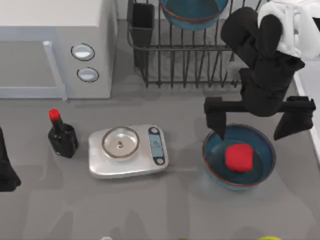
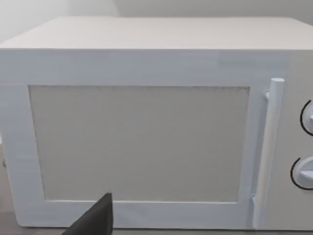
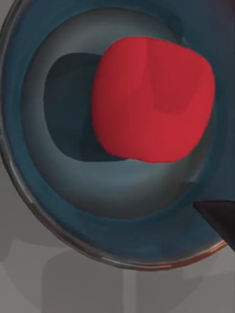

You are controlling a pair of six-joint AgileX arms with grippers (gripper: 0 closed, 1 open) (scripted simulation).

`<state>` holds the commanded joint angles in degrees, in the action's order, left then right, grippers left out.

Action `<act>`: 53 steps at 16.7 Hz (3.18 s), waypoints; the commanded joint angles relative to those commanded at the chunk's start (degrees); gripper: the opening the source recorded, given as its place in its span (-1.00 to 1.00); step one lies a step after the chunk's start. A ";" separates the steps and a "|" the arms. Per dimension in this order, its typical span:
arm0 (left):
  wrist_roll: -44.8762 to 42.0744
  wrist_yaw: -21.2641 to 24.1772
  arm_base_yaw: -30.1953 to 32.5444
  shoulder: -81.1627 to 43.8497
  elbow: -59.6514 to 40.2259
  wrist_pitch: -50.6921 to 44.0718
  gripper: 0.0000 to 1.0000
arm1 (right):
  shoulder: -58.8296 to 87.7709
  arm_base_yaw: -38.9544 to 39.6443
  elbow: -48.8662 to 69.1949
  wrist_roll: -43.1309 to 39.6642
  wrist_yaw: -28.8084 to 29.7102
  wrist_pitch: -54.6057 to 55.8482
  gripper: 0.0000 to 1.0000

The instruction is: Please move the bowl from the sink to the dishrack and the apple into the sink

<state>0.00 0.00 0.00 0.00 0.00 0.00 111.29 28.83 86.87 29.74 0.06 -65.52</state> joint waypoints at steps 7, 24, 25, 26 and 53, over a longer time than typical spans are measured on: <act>0.00 0.00 0.00 0.00 0.00 0.00 1.00 | 0.64 -0.24 -0.96 -0.02 -0.01 0.95 1.00; 0.00 0.00 0.00 0.00 0.00 0.00 1.00 | 8.61 0.15 -13.26 0.28 0.06 21.82 0.40; 0.00 0.00 0.00 0.00 0.00 0.00 1.00 | 8.61 0.15 -13.26 0.28 0.06 21.82 0.25; 0.00 0.00 0.00 0.00 0.00 0.00 1.00 | 8.61 0.15 -13.26 0.28 0.06 21.82 0.10; 0.00 0.00 0.00 0.00 0.00 0.00 1.00 | -1.55 0.25 2.90 -0.15 1.45 -1.66 -1.00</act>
<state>0.00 0.00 0.00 0.00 0.00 0.00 109.74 29.08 89.77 29.59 1.52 -67.18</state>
